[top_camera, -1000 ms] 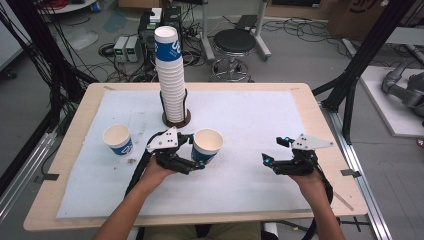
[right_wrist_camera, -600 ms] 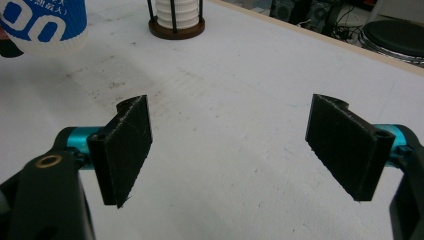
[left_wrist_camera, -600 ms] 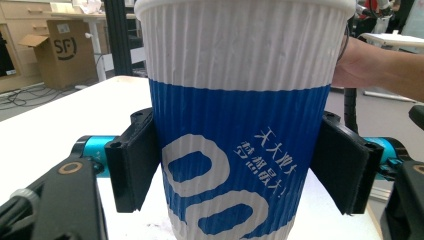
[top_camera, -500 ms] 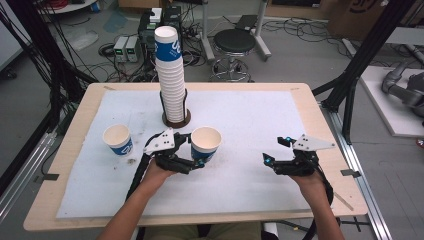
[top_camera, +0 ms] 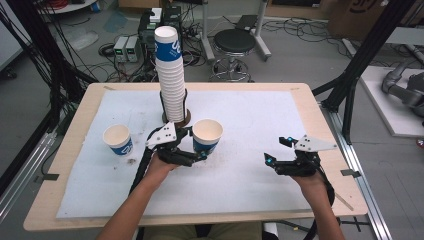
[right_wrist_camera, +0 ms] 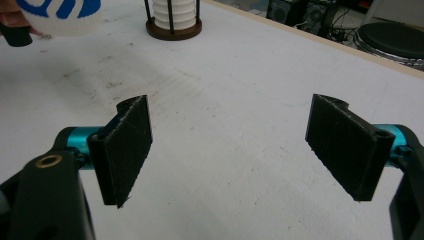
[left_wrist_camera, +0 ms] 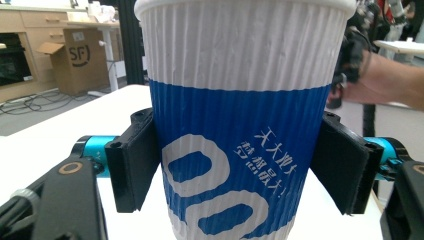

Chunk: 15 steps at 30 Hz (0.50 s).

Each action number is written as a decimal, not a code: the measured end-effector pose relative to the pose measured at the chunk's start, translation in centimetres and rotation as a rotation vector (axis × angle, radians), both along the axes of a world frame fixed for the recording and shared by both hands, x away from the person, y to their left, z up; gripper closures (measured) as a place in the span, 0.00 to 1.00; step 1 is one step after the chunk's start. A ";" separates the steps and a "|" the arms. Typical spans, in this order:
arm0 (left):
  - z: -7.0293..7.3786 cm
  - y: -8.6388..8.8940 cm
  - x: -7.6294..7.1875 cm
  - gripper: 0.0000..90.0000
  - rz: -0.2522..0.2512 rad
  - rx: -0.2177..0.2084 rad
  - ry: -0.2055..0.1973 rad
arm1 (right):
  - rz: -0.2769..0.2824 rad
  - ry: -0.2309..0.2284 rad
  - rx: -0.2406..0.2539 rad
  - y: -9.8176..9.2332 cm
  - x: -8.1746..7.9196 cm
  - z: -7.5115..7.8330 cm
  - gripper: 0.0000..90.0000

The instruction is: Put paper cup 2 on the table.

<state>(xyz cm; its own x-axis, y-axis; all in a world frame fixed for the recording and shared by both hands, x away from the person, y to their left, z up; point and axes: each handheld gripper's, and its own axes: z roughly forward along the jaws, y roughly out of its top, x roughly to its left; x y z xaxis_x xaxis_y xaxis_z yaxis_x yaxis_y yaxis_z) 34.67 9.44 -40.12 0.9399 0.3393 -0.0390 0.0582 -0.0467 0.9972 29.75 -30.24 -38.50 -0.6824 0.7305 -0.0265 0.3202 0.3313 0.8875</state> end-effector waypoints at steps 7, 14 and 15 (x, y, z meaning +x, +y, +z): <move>-0.7 -1.5 1.5 0.28 0.034 -0.073 0.043 | -0.003 -0.013 -0.003 -0.3 -0.4 -0.2 0.21; -2.2 -3.1 2.8 0.28 0.050 -0.105 0.085 | -0.010 -0.024 0.013 -0.7 -0.7 -0.1 0.21; -2.4 -3.4 3.0 0.28 0.053 -0.103 0.089 | -0.010 -0.024 0.017 -0.7 -0.7 -0.1 0.21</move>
